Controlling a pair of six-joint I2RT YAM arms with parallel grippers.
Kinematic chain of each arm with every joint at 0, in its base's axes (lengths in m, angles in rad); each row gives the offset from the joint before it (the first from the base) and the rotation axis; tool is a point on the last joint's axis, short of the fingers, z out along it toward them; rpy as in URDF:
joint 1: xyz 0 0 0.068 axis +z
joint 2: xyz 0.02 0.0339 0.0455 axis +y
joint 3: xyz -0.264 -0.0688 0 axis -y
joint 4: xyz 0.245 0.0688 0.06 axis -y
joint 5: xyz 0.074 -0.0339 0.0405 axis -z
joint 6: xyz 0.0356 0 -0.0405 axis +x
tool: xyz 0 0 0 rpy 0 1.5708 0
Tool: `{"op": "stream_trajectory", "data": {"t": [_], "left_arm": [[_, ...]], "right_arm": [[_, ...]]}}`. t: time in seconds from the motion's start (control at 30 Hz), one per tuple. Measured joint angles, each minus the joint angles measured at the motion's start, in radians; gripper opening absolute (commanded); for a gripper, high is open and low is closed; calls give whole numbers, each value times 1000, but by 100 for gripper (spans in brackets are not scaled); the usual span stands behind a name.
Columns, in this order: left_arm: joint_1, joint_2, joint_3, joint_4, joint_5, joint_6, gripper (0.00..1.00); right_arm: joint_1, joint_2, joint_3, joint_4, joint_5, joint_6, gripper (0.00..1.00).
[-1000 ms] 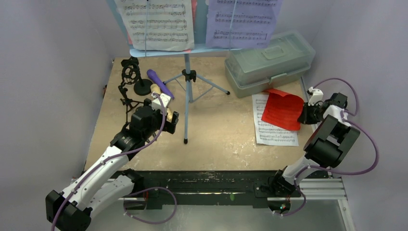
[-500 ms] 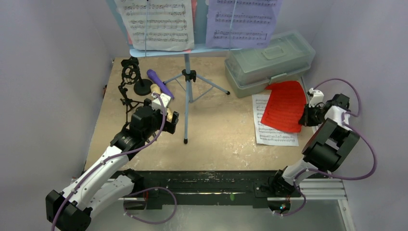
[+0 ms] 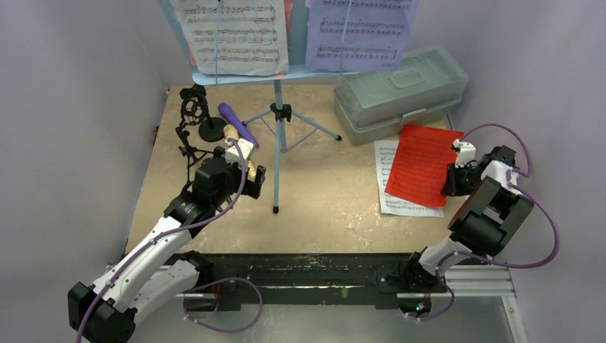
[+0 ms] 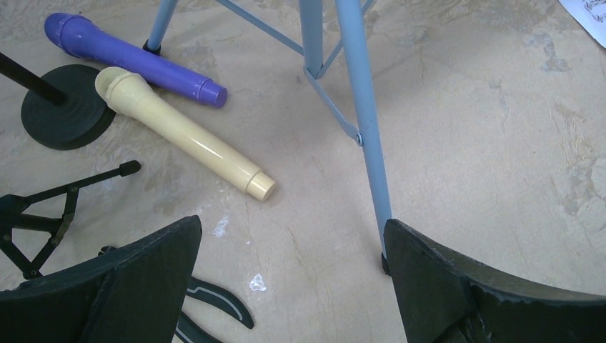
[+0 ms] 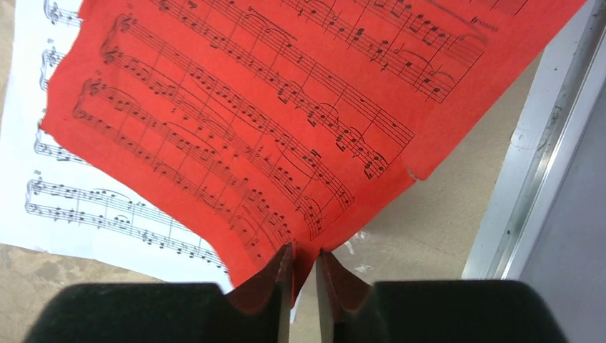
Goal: Pack up the instrument practice props
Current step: Place the sheet music at the center of the board.
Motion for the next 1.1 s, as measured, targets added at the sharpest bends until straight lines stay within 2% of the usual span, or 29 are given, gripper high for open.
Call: {"op": "stream_trajectory", "data": {"t": [0.1,0.2,0.47,0.7,0.9,1.1], "left_arm": [[0,0,0,0,0,0,100],[0,0,0,0,0,0,100],[0,0,0,0,0,0,100],[0,0,0,0,0,0,100],[0,0,0,0,0,0,100],[0,0,0,0,0,0,100]], "right_arm": [[0,0,-3,2,20,-11,41],[0,-2,-3,3,31,-18,47],[0,-100,40,-68,-5,-72,51],[0,-196,168,-249,-187,-205,60],[12,-200,312,-426,-355,-300,68],[108,-198,423,-525,-464,-307,73]]}}
